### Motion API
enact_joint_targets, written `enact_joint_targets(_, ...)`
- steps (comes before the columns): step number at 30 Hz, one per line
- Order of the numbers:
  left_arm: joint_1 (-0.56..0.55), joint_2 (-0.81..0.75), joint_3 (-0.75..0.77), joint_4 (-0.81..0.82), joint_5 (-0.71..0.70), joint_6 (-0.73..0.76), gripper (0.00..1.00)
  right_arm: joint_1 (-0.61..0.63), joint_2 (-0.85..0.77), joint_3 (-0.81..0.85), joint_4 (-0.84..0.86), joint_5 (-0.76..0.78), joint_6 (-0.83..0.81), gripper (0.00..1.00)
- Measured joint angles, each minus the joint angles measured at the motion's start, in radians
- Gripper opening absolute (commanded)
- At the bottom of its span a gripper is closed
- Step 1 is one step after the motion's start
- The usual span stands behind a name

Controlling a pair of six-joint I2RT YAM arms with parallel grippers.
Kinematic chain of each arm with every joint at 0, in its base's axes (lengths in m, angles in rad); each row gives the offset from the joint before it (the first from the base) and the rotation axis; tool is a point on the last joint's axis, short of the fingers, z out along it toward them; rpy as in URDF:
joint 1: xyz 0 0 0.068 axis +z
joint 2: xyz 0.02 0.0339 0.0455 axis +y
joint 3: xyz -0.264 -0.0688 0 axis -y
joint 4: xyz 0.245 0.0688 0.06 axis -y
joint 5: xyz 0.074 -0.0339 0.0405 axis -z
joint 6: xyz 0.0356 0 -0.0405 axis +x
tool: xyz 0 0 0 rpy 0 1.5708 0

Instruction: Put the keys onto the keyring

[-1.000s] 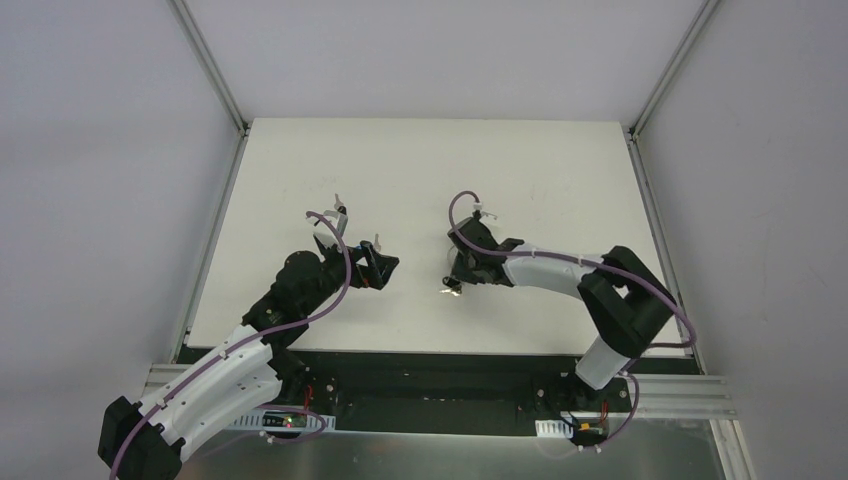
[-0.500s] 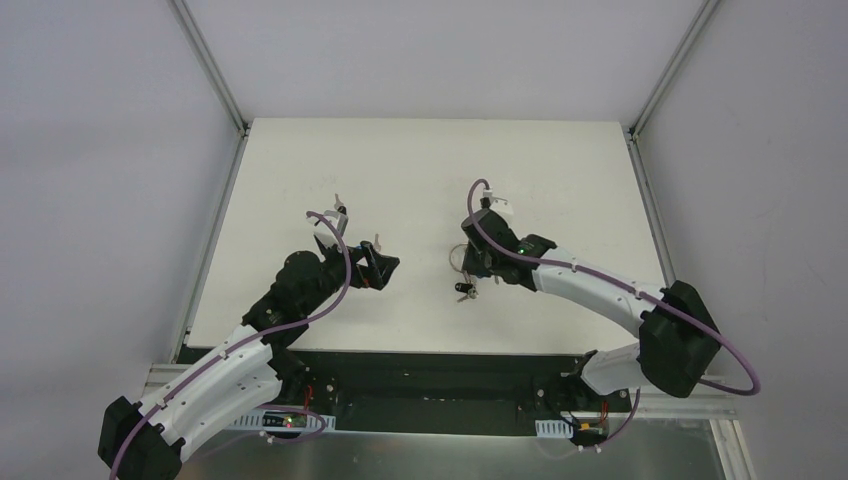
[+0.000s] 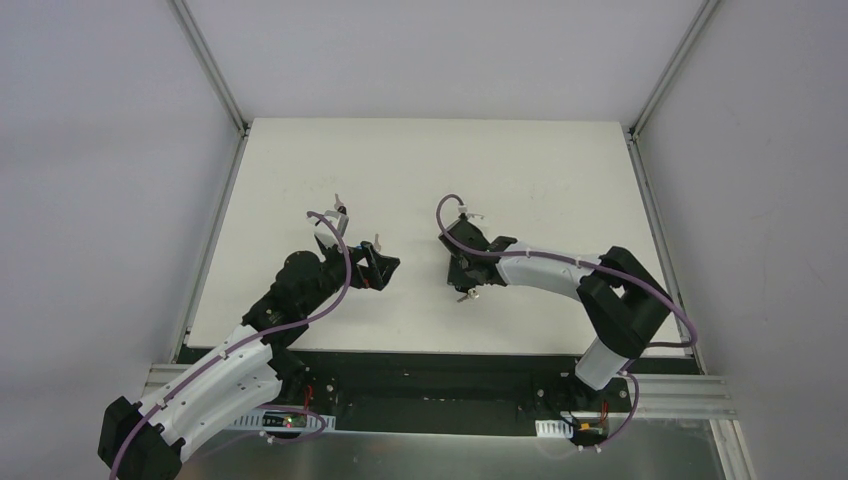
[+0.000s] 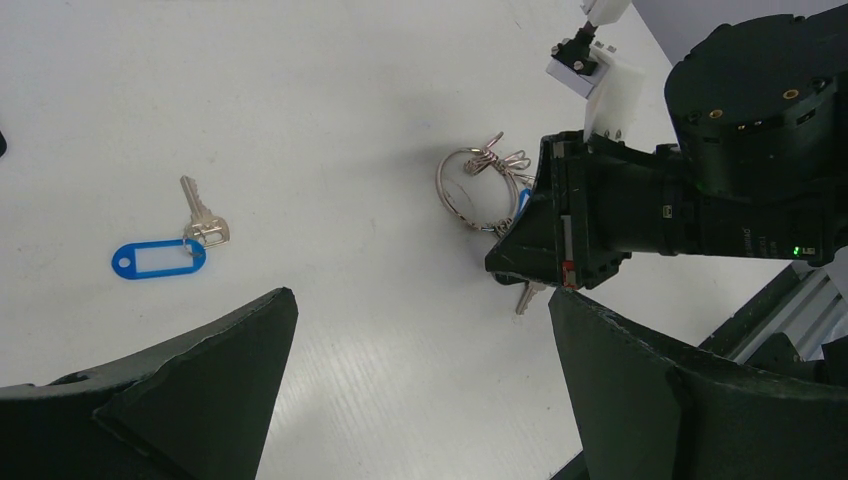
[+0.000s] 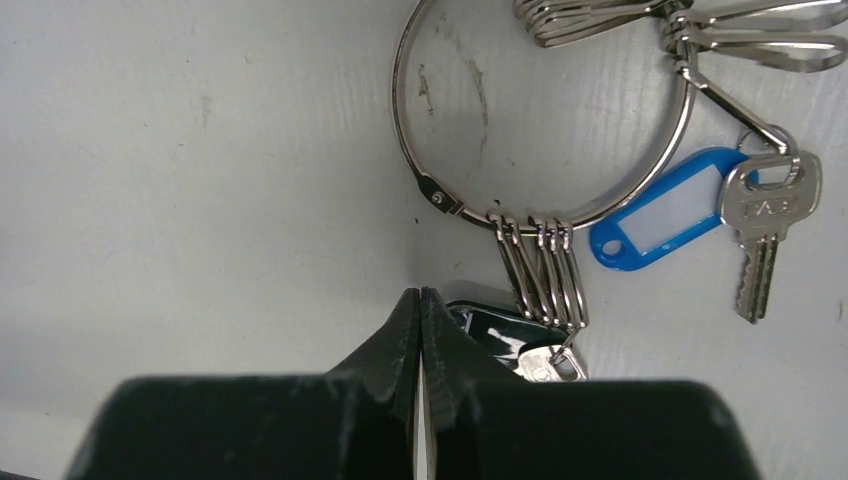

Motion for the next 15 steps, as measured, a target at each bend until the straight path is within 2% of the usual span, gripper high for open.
enact_joint_targets(15, 0.0, -0.001, 0.0, 0.0, 0.0, 0.0, 0.99, 0.023, -0.032, -0.053, -0.009, 0.037, 0.022, 0.0)
